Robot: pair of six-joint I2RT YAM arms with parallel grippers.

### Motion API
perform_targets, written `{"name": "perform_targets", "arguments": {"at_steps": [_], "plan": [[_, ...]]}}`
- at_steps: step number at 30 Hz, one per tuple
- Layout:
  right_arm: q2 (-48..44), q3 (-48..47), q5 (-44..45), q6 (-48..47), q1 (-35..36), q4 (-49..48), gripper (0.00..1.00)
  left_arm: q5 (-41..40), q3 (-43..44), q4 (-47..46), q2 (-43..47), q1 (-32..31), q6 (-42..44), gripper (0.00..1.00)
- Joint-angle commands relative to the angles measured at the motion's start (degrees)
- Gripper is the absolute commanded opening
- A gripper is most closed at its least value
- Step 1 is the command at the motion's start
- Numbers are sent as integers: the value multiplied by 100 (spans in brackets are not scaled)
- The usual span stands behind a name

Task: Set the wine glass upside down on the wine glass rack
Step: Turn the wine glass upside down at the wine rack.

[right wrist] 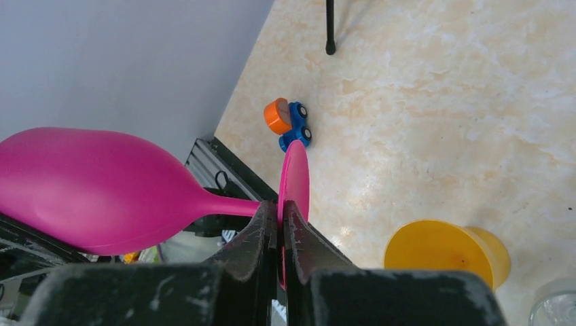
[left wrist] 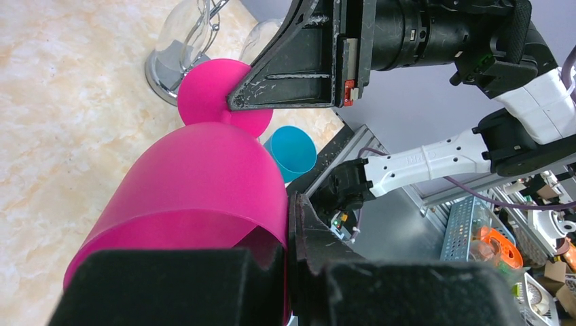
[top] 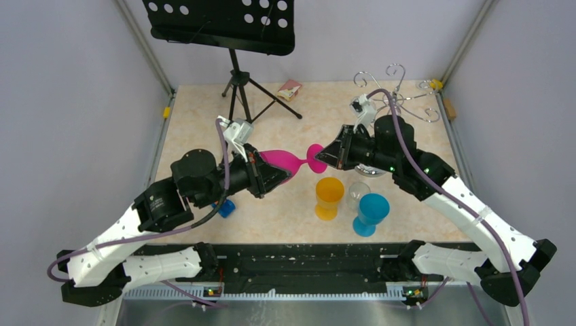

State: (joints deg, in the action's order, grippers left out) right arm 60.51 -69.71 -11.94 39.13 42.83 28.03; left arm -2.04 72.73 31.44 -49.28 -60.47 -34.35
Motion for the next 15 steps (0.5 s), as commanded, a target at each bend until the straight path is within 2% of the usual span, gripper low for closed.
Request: {"name": "perform_targets", "arguments": {"at_steps": [1,3,4,8,12,15], "plan": [[-43,-54,118,14,-55,52,0,47,54,-383,104,2,102,0],[-77,-69,219,7,-55,90,0,70,22,-376,112,5,99,2],[-107,-64,266,5,-55,93,0,77,9,-364,112,3,102,6],[-234,-15,489,-19,-58,94,0,82,-11,-252,111,8,95,29],[-379,74,760,-24,-55,89,0,80,6,-97,146,5,72,56],[-481,99,889,-26,-55,99,0,71,197,284,132,5,156,69]]}}
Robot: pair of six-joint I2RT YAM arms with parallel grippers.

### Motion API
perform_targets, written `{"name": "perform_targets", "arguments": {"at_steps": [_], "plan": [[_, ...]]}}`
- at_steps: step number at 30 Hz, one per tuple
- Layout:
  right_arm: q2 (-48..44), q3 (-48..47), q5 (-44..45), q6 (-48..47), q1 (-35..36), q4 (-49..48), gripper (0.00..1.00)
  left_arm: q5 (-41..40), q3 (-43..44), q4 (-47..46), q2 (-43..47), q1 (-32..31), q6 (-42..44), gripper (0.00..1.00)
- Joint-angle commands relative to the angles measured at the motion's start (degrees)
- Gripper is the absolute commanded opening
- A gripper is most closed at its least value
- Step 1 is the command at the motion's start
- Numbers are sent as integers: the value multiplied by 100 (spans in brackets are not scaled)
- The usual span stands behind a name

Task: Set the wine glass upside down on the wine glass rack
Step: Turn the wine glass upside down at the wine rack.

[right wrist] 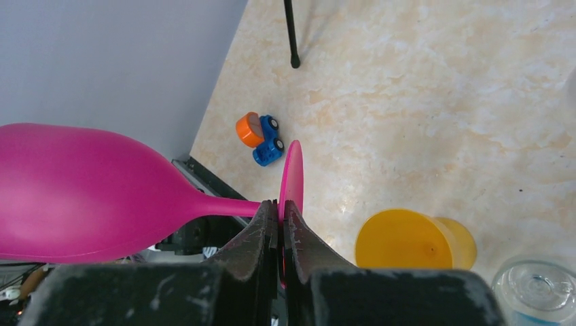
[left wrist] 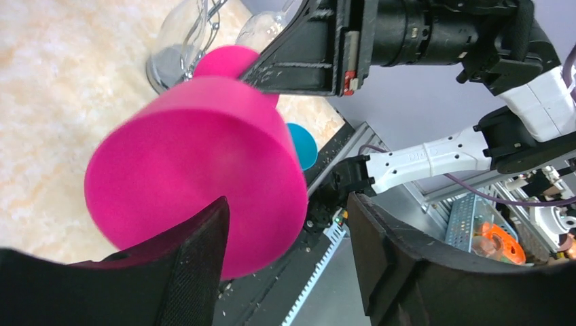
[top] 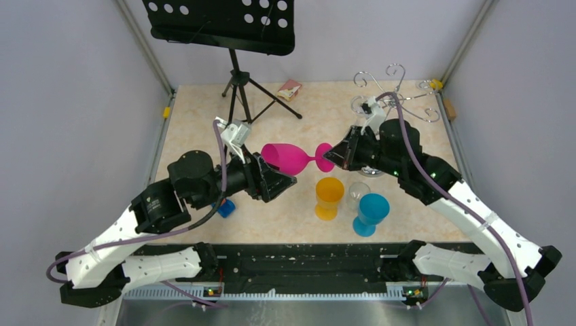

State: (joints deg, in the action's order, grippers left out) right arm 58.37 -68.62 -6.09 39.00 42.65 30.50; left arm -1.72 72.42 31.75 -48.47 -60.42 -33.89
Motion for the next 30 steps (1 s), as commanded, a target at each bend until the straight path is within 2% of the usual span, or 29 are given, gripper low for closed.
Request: {"name": "perform_targets", "arguments": {"at_steps": [1,8,23,27,30], "plan": [[-298,15,346,-13,-38,-148,0,25,293,393,41,-1,145,72],[-476,130,538,2,-38,-241,0,79,535,1033,43,2,192,88],[-508,354,435,-313,-38,-428,0,330,688,1178,-106,2,161,90],[-326,105,351,-331,-38,-273,0,-59,797,1369,-270,1,-353,90],[-139,-38,251,-349,-38,-227,0,293,832,1304,-403,7,-534,91]]}}
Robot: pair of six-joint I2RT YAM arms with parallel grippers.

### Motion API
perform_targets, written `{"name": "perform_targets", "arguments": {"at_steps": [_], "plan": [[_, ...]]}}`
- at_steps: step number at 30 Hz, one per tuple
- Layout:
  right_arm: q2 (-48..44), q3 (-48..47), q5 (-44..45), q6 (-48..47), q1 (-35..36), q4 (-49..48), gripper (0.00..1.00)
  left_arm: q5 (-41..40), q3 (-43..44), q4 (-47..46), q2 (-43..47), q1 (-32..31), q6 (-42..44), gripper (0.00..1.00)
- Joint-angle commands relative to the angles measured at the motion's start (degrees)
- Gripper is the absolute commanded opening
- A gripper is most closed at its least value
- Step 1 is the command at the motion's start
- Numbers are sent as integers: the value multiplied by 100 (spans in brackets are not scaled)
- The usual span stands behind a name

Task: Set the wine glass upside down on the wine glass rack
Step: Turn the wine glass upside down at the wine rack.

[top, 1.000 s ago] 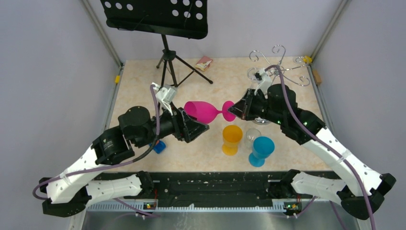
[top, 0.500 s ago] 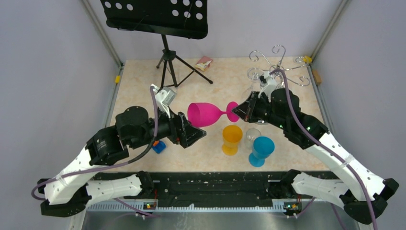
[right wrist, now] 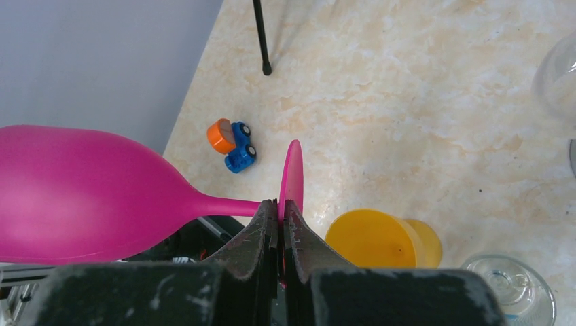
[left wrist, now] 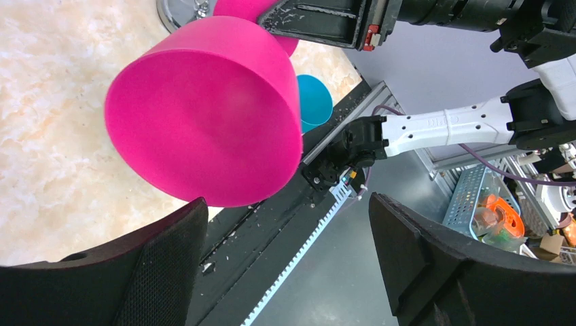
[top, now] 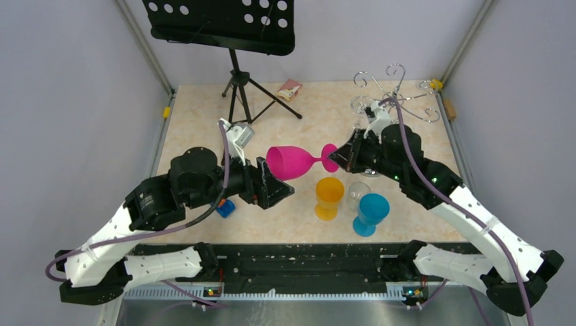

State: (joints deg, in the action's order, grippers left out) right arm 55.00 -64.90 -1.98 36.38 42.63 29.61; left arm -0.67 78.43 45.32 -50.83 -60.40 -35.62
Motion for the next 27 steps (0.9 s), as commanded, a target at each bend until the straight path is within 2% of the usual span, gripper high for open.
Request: {"name": "perform_targets", "arguments": {"at_steps": [1,7,12,17,19,23,27], "plan": [[260,-431,-193,-92,-36,-132,0,286,276,-13,-222,2,-400,91],[420,-244,-435,-100,-40,-653,0,909,551,289,-583,126,-760,92],[586,-508,-218,-759,-36,-716,0,1337,948,782,-652,218,-1103,93],[949,-962,171,-1484,-36,-555,0,2615,1682,1101,-961,236,-1327,92],[1069,-1002,180,-1777,-36,-605,0,2858,1825,1125,-1068,286,-1277,92],[1217,-872,111,-2138,-38,-935,0,3333,1871,906,-1328,779,-1179,92],[1275,-760,108,-2533,-36,-1110,0,4128,1359,69,-1408,1791,-1538,90]]}}
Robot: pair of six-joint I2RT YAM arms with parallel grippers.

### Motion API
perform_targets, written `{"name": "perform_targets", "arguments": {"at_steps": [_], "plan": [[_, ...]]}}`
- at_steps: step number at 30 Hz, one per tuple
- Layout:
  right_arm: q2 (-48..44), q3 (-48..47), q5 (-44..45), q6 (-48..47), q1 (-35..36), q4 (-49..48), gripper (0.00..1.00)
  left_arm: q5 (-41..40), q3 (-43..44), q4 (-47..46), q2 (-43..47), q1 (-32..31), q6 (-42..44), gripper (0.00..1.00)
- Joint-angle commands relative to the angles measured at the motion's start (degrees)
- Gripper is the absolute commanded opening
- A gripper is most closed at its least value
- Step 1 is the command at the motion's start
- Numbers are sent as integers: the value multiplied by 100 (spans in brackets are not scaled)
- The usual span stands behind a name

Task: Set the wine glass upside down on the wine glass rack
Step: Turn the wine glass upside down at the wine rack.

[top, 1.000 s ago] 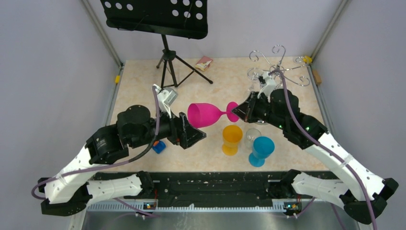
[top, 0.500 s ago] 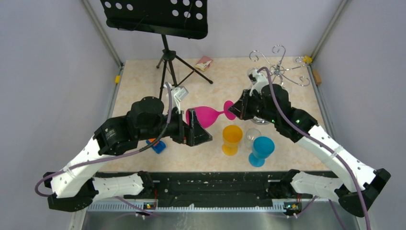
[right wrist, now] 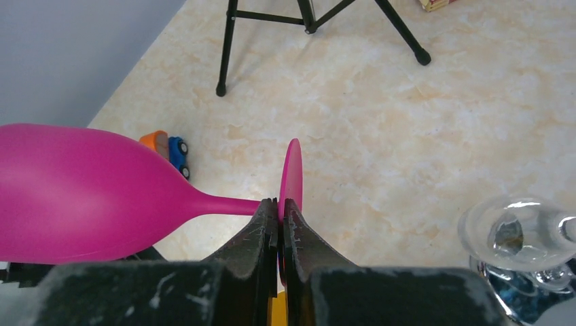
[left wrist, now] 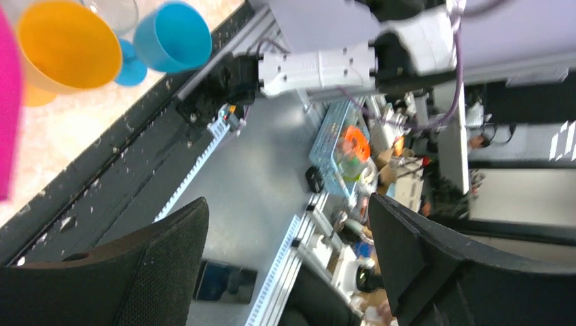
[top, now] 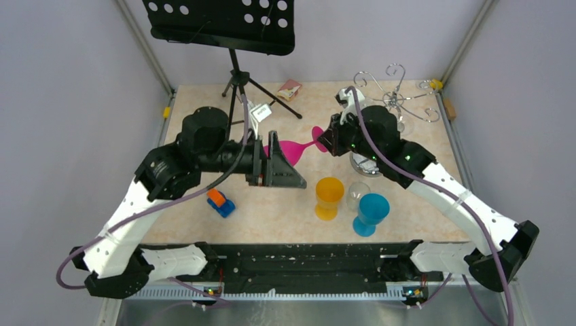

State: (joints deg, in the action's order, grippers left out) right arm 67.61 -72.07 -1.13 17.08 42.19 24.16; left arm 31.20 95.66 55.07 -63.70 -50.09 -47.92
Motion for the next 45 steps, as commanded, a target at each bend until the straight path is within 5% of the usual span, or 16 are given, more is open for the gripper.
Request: {"name": "perform_targets", "arguments": {"at_steps": [1,8,21,45], "plan": [[13,-17,43,-679,17,-590,0,1123,-549,-1179,-105,1013,-451,90],[23,179,1085,-2079,698,-614,0,2094,-1538,-2815,-184,2310,-1449,88],[444,466,3654,-4112,2470,-1404,0,1598,-2414,-2315,360,3718,-1188,88],[1448,1791,5878,-8787,4351,-5214,0,1546,-3126,-1935,917,3914,-1045,84]]}}
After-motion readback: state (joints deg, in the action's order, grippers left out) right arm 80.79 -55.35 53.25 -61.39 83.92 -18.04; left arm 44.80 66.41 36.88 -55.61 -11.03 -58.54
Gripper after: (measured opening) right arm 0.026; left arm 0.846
